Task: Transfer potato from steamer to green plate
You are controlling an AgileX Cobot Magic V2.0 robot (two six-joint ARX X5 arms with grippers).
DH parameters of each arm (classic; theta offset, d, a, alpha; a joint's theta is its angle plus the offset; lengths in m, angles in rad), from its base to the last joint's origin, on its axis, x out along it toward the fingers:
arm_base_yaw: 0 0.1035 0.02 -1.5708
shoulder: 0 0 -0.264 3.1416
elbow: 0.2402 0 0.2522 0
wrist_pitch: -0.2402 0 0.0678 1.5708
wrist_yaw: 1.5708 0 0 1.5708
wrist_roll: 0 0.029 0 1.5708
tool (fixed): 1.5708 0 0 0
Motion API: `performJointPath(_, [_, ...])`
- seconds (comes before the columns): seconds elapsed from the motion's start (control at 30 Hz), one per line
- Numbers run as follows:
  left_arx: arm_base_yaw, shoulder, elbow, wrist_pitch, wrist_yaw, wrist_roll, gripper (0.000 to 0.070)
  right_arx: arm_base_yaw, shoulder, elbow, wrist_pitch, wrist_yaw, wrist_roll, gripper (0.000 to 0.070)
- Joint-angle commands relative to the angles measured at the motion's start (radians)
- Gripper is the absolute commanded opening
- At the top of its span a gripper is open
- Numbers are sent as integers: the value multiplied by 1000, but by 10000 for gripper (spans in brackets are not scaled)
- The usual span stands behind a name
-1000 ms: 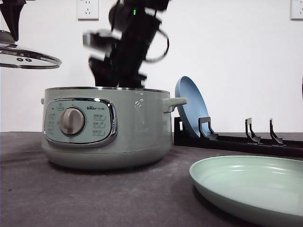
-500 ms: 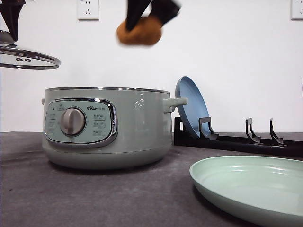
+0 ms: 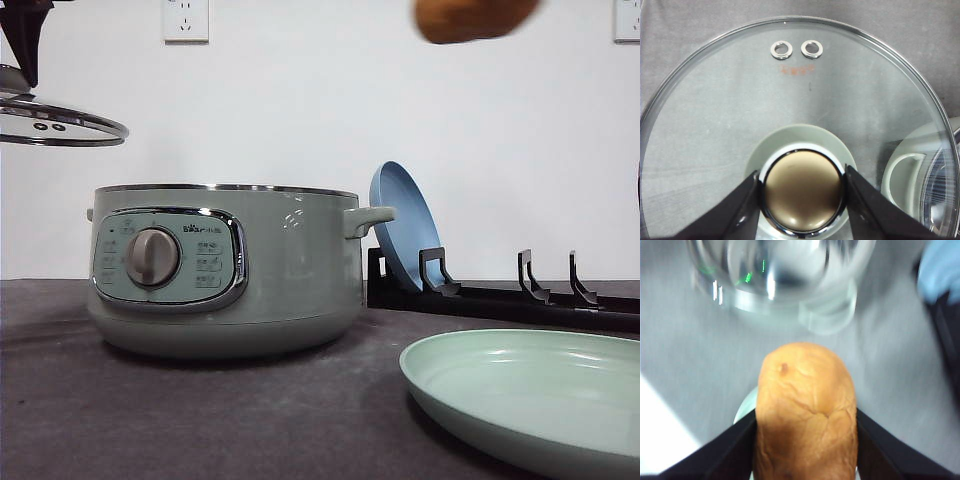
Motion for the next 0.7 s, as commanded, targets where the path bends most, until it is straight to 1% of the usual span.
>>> performJointPath(0.0, [3, -13, 42, 22, 1, 5, 0, -4, -62, -90, 31, -5, 45, 252])
performJointPath(0.17, [3, -13, 42, 19, 1, 4, 0, -12, -247, -360, 184, -5, 132, 252])
performJointPath(0.33, [2, -13, 42, 19, 1, 1, 0, -9, -385, -625, 367, -4, 248, 253])
performJointPath(0.4, [2, -13, 42, 17, 1, 1, 0, -9, -414, -718, 433, -4, 285, 253])
performJointPath(0.47, [2, -13, 42, 16, 1, 1, 0, -9, -425, -798, 491, -2, 307, 253])
performJointPath(0.57, [2, -13, 42, 13, 1, 2, 0, -9, -420, -903, 581, -3, 347, 253])
performJointPath(0.67, [2, -13, 42, 12, 1, 2, 0, -9, -410, -1005, 699, -3, 390, 253])
